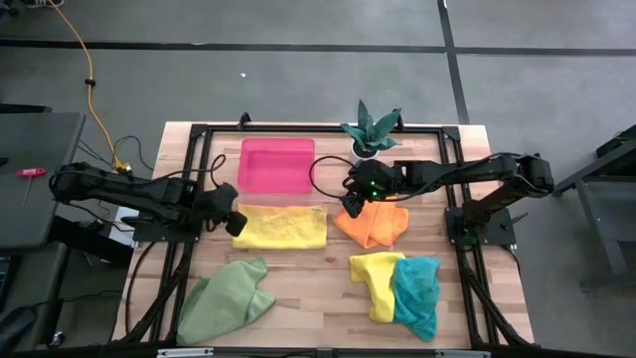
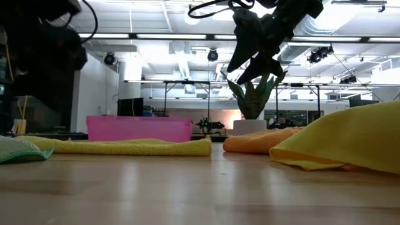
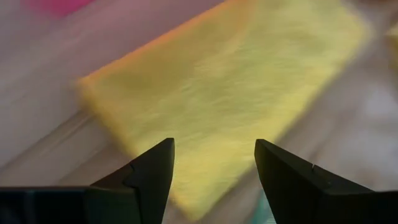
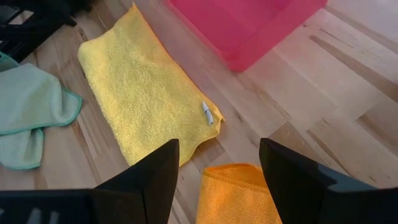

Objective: Fold microfiber towels
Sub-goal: Fold the top yellow microfiber towel

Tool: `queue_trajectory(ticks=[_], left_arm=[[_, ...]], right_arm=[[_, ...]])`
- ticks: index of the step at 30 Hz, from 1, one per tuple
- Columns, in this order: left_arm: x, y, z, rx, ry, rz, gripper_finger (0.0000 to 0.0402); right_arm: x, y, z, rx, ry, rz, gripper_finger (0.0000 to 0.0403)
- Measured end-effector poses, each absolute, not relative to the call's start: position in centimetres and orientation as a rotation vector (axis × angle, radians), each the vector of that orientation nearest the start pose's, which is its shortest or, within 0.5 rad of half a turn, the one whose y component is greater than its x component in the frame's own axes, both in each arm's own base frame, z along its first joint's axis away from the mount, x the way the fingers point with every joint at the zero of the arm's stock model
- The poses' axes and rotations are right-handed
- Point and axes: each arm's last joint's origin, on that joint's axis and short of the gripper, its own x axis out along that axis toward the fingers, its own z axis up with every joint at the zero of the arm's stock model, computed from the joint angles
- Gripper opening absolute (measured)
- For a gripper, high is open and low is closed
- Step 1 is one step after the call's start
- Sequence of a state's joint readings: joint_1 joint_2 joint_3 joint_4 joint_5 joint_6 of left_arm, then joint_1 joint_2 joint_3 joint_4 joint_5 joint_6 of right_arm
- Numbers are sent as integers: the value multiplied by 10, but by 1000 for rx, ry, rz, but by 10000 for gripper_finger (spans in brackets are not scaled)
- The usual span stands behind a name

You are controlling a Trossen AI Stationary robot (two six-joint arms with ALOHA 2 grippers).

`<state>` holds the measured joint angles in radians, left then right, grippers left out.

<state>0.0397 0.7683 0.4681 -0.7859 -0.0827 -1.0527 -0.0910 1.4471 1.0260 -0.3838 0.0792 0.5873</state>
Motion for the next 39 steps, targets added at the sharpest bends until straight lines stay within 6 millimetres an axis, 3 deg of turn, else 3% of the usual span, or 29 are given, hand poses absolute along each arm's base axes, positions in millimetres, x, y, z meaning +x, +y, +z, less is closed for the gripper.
queue_trajectory(ticks=[13,29,34,39], left_arm=[[140,10,158,-1064,1040,1024,214],[159,9,131,-1124,1170,1087,210],[158,9,130,-1119,1180,1098,169],[157,9,130,-1108,1181,1098,88]], right_arm=[[301,-30,250,549,736,-390,215],[301,-31,250,484,737,-398,215],[301,-31,250,480,738,-396,215],[301,-31,251,479,738,-395,215]])
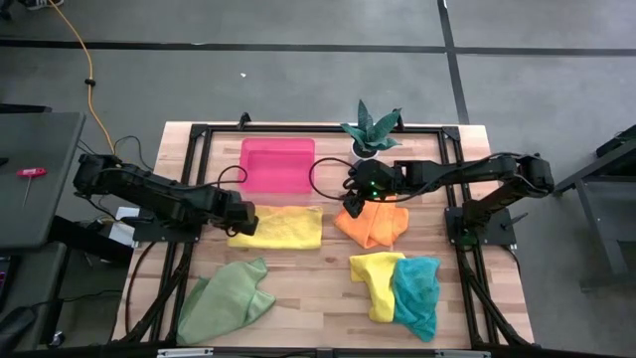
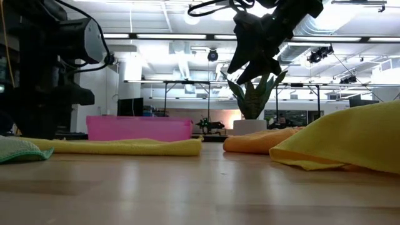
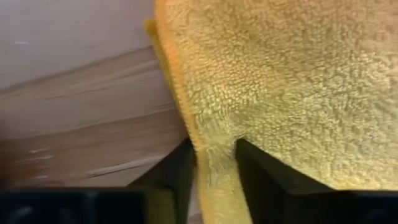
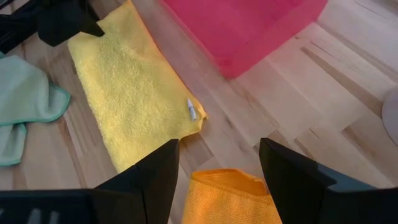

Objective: Fold microfiber towels
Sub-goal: Fold the top yellow microfiber towel

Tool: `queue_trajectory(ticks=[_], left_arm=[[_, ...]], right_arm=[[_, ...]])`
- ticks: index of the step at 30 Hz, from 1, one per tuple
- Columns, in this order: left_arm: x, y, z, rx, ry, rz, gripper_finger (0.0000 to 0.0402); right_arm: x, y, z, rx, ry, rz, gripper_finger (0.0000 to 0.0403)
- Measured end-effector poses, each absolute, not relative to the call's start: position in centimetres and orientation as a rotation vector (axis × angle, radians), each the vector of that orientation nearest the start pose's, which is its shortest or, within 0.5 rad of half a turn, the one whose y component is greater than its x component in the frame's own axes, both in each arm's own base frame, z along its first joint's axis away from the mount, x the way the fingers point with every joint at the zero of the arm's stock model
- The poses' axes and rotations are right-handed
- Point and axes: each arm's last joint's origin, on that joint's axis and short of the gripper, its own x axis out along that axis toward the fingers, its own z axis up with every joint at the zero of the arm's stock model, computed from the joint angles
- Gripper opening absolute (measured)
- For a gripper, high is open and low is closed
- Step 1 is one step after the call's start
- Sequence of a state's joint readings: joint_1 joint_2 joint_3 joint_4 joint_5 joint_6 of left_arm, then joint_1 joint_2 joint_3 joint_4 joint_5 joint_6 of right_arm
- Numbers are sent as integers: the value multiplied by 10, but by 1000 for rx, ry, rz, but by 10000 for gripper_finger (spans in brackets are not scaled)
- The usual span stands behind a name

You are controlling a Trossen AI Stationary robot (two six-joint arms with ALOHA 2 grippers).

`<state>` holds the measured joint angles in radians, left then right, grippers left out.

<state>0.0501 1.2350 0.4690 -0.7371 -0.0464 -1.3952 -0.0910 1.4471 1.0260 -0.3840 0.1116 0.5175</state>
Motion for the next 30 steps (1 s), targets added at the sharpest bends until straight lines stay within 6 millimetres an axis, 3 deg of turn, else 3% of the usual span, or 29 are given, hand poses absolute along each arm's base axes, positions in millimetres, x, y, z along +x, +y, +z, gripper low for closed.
queue_trajectory(ticks=[5,19,30], left_arm=[[159,10,132,-1078,1138,1059,9],[134,23,160,-1030,1048,1017,1],[122,27,212,-1005,952,970,0]], right_arm=[[301,-31,251,482,736,-402,215],[301,-32,251,511,709,-454,215],[304,-32,254,557,655,-457,215]])
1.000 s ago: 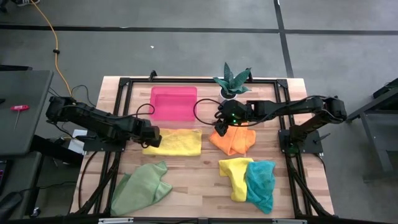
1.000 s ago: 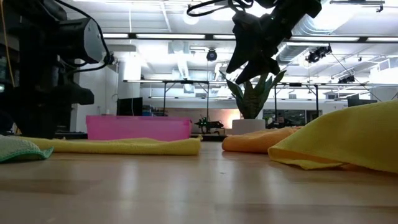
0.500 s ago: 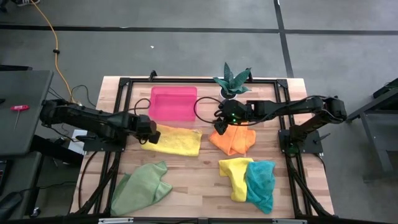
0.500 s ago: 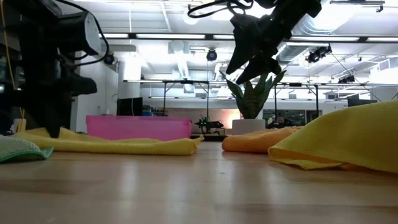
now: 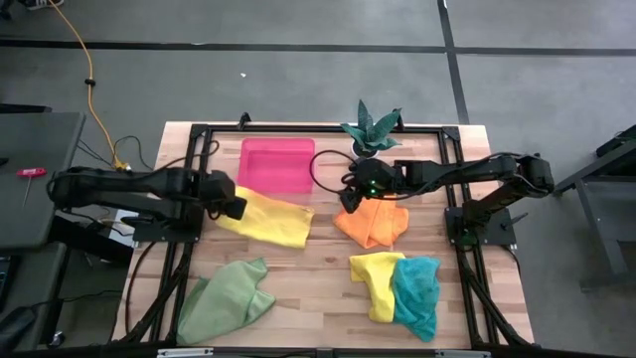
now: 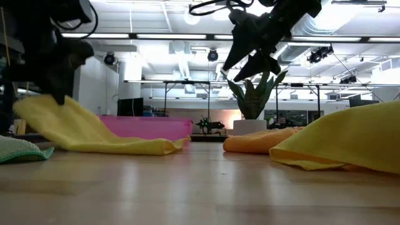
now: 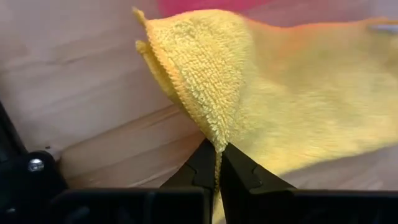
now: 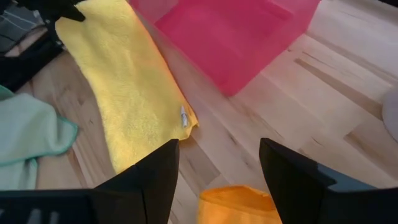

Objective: Fold microfiber towels
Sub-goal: Fold the top yellow microfiber towel

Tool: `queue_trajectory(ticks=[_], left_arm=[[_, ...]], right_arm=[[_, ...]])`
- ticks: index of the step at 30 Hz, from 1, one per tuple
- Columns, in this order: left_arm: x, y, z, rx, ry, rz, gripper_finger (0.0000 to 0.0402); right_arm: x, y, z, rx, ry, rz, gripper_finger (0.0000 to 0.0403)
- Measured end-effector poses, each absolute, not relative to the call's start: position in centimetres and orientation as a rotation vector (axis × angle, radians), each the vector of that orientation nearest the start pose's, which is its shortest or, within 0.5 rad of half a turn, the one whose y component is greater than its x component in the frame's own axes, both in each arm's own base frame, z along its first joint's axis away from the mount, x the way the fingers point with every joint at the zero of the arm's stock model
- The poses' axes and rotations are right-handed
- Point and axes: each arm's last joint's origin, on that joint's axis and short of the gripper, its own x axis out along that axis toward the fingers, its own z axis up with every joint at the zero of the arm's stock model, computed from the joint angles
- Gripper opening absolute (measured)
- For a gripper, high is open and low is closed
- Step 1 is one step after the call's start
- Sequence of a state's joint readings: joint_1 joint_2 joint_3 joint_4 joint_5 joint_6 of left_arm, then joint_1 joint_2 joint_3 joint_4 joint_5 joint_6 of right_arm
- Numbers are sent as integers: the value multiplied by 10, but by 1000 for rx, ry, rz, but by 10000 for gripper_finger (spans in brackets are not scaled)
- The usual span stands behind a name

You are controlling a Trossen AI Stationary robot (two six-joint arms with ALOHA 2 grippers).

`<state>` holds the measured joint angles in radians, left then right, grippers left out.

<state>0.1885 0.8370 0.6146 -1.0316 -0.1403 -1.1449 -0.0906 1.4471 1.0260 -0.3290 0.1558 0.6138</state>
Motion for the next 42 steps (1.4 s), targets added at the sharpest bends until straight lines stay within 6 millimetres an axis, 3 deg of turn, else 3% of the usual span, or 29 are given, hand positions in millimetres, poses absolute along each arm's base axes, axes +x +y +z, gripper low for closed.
queue_trajectory(ticks=[7,12,26,37,42], left_arm=[[130,27,245,-1036,882,892,0],[144,24,253,-1037,873,871,0],[235,19,212,-1030,831,685,0],[276,19,171,-1095,852,608,3],[288,20,162,-1104,809,580,14]], right_arm=[[308,-32,258,579,605,-447,215],[310,-30,260,579,574,-431,215],[313,-30,265,577,512,-410,215],[313,-30,265,577,513,-410,215],[313,-30,265,577,512,-410,215]])
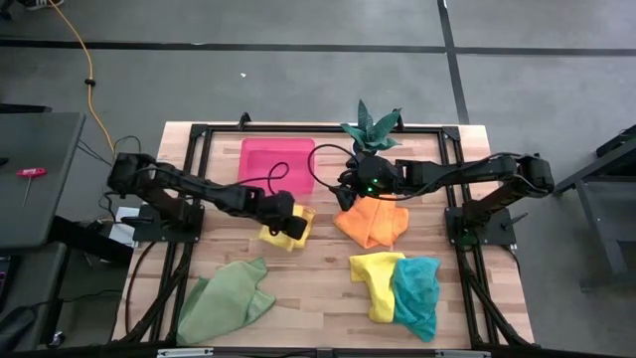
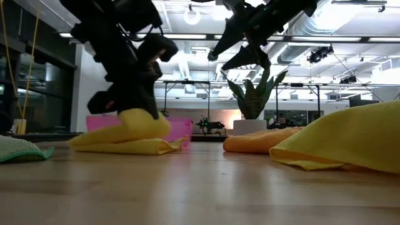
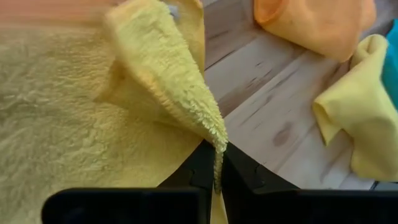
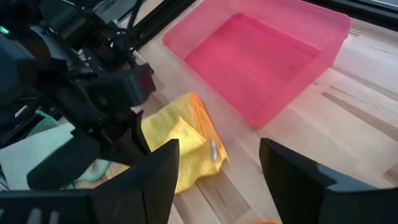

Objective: Fold microfiber towels
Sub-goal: Fold the top yellow microfiber towel, then put the top yellow microfiber towel into the bin

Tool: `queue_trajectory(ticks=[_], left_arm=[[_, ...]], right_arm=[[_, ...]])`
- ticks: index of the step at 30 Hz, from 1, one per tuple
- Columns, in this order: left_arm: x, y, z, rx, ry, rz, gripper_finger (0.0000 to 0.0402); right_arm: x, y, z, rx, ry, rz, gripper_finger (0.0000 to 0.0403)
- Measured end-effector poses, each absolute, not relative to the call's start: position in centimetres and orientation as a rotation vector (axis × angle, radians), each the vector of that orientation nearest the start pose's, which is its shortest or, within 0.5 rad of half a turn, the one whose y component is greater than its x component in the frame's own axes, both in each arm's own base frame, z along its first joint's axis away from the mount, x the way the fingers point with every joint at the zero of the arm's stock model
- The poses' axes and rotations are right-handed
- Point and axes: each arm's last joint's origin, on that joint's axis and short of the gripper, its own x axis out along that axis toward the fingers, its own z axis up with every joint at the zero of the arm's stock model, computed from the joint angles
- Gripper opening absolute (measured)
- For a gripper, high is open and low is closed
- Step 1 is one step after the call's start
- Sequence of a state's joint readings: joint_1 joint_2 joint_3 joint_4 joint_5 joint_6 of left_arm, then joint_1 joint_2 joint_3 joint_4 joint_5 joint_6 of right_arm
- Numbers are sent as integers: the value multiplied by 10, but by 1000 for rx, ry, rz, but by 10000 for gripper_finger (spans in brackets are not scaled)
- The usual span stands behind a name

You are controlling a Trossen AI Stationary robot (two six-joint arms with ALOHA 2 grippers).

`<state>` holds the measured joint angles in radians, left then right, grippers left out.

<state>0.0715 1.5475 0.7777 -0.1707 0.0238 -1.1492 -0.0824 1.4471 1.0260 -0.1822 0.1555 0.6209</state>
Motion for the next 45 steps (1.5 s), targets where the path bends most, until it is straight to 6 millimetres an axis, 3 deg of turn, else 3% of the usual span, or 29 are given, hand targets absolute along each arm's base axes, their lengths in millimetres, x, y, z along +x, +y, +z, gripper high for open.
queue_trajectory(ticks=[8,20,24,30,33,38,45], left_arm=[[291,24,160,-1064,767,598,53],[295,31,174,-1016,733,389,172],[280,37,192,-956,730,402,190],[243,35,211,-829,805,581,189],[228,30,202,-863,844,632,189],[214,20,168,-1015,822,676,189],[203,25,139,-1154,804,800,189]], right_arm=[[313,-30,265,577,512,-410,215],[313,-31,265,577,512,-411,215],[313,-31,265,577,513,-412,215],[313,-31,265,577,514,-412,215],[313,-31,265,577,514,-412,215],[313,-31,265,579,514,-413,215],[313,-32,265,567,505,-440,215]])
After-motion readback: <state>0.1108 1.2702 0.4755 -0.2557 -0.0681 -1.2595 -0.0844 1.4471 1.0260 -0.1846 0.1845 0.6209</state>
